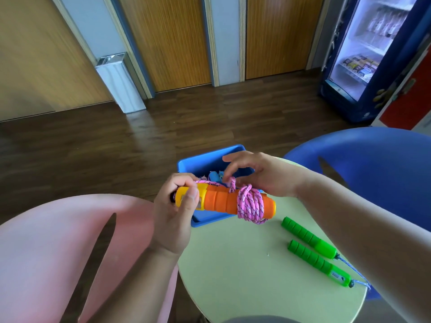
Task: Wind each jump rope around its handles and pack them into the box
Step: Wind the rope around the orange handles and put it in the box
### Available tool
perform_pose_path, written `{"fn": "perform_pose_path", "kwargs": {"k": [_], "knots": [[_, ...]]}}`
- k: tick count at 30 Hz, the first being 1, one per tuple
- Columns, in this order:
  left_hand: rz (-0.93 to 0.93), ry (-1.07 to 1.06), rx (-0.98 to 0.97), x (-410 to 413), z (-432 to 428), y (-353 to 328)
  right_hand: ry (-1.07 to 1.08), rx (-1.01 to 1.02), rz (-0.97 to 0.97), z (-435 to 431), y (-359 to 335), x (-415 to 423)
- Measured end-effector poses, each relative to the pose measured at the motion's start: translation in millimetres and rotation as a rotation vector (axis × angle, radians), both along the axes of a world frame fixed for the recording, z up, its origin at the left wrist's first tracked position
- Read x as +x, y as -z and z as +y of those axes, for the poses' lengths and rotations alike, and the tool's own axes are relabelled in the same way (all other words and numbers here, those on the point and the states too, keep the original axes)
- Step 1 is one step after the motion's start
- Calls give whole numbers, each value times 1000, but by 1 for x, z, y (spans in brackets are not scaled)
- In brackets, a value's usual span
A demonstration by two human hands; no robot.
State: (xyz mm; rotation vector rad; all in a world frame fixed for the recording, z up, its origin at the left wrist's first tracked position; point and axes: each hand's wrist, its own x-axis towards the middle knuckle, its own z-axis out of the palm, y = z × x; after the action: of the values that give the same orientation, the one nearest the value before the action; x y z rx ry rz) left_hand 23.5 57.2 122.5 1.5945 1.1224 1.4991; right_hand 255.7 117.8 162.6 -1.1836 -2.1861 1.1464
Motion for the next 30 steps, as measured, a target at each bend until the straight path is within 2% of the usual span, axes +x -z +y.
{"fn": "perform_pose_path", "kwargs": {"k": [4,8,11,16,20,25,30], "knots": [[14,-28,3,-4,1,1,97,54,38,6,1,14],[21,-126,-41,-12,8,9,246,51,235,-1,-5,31],[-88,-149,-187,-8,10,10,335,56,340,-14,0,39],[-351,-140,-482,17,14,14,448,89,400,-40,20,31],[-528,-64,-719,26,17,18,547,241,329,-47,28,35],[-499,-116,-869,34,23,22,561,407,293,-58,35,30],[-408,-181,-890,45,20,23,600,468,295,-64,37,21]]}}
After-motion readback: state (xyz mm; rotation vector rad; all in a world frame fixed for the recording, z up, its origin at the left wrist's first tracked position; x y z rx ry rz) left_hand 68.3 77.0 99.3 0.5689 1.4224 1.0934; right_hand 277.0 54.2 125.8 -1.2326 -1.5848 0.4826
